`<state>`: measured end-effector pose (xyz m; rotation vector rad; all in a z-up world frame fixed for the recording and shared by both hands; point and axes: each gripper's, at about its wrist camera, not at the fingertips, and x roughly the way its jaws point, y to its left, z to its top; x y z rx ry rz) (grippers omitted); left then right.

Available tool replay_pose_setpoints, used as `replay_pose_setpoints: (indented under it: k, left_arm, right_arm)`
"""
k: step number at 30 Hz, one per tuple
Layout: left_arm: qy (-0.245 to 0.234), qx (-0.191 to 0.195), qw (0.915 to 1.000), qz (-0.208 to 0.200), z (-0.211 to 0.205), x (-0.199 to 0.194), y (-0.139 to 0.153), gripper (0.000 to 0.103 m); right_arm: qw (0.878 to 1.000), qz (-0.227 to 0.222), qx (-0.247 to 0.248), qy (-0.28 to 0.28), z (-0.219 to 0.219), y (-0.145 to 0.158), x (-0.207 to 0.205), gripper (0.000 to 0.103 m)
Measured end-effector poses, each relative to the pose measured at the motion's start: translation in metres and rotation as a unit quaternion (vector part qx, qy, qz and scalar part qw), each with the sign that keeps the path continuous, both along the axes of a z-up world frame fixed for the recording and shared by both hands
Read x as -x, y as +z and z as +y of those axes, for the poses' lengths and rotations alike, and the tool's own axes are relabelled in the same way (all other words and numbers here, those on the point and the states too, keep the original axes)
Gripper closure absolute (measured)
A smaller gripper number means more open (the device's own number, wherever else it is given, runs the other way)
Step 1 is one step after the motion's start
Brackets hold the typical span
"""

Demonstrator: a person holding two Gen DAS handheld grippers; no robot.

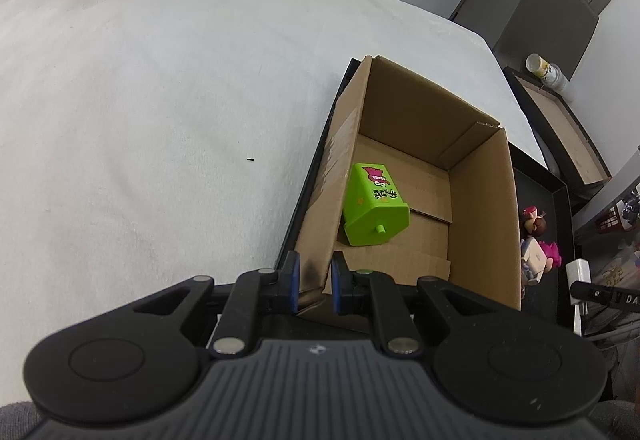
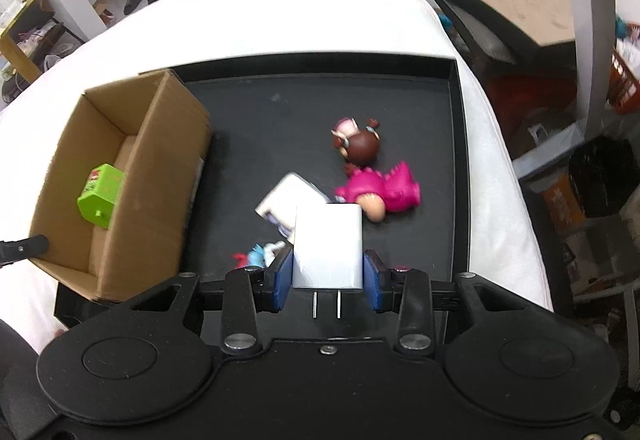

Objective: Organize rigid objects
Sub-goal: 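Carry the white charger with the right tool and release it into the box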

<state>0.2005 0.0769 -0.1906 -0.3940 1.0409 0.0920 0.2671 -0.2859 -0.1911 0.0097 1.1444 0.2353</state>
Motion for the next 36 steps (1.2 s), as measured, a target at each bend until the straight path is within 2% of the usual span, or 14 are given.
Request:
replay_pose_setpoints:
  k: [19,36]
  left_arm:
    - [0.0,0.01,0.9999,-0.013,0.004,0.005,0.002,0.092]
    - [-0.002,0.024,0.9996,-0.018,0.008,0.005,0.001,0.091]
  right_arm:
    - [0.997,-0.055,-0.01,0.046,0.062,0.056,-0.011,0.067]
    - [0.993,-0.075,-0.013,0.088,0.126,0.076,-0.014,0.067]
